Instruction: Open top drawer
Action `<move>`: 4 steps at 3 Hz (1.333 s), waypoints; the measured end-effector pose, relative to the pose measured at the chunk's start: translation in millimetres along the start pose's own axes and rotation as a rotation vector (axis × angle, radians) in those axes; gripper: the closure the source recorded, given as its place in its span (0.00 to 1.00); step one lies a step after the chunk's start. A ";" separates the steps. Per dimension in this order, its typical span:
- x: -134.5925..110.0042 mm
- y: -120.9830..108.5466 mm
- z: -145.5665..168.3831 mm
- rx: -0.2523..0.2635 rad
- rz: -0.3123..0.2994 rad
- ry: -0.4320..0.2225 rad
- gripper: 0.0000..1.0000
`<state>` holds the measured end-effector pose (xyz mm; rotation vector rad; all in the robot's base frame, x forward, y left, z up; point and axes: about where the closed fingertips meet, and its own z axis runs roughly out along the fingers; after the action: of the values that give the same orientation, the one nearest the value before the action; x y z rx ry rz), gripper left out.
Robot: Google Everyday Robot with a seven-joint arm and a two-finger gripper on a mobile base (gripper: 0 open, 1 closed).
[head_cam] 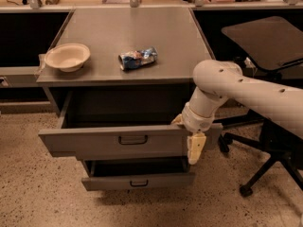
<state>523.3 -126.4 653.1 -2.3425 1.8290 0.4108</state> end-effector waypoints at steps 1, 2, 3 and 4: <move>-7.0 11.7 1.1 -0.021 -0.006 -0.005 0.37; -21.5 60.3 -8.6 -0.053 0.006 0.001 0.38; -32.0 95.2 -23.4 -0.056 0.015 0.014 0.38; -34.6 114.5 -59.0 0.033 0.024 0.033 0.28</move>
Offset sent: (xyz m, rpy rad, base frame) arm -0.1292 0.0038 0.0343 -0.0284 0.1192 0.0185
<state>412.5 -139.3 726.0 -2.3215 1.8647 0.3441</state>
